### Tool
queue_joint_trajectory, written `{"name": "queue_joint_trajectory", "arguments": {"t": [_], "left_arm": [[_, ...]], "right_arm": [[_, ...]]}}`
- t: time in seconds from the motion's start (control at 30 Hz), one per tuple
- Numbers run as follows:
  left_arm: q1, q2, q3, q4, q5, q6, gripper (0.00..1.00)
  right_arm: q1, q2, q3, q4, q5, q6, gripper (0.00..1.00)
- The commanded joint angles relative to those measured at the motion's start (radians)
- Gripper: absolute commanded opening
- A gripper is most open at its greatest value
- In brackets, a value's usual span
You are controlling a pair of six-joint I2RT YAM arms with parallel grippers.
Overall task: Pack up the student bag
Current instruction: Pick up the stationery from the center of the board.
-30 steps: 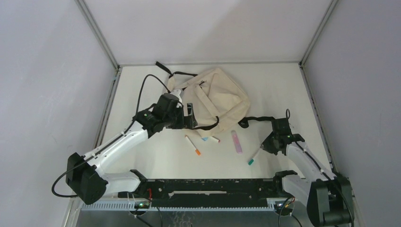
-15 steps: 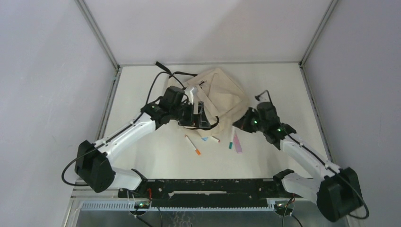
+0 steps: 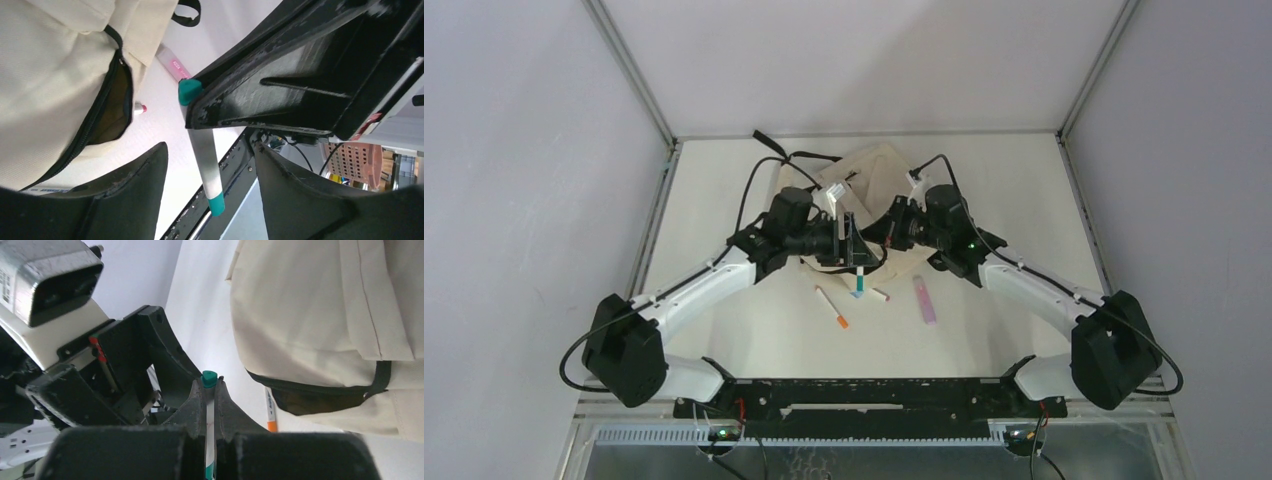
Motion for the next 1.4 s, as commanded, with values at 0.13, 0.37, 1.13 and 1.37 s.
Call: {"name": "queue_joint_trajectory", "arguments": {"t": [0.13,0.37,1.13,1.37], "left_arm": [[0.005,-0.040,-0.042,0.058,-0.079,-0.021,0.54],[0.025,-0.061,-0.032,0.008,-0.162,-0.027,0.00],[0.295,-0.253,-0.138,-0.115,-0.136,-0.049,0.00],[0.295,-0.230,-0.132,-0.112,-0.130,-0.051,0.00]], "right_arm": [[-0.006,0.041,0.032,0.147,-0.053,0.138,0.00],[-0.008,0.052,0.044,0.087,-0.012,0.117,0.02],[-0.035,0.748,0.925,-0.657,0.259,-0.321,0.23],[0.031,0.775,0.927,-0.659,0.262,-0.366,0.33]]}}
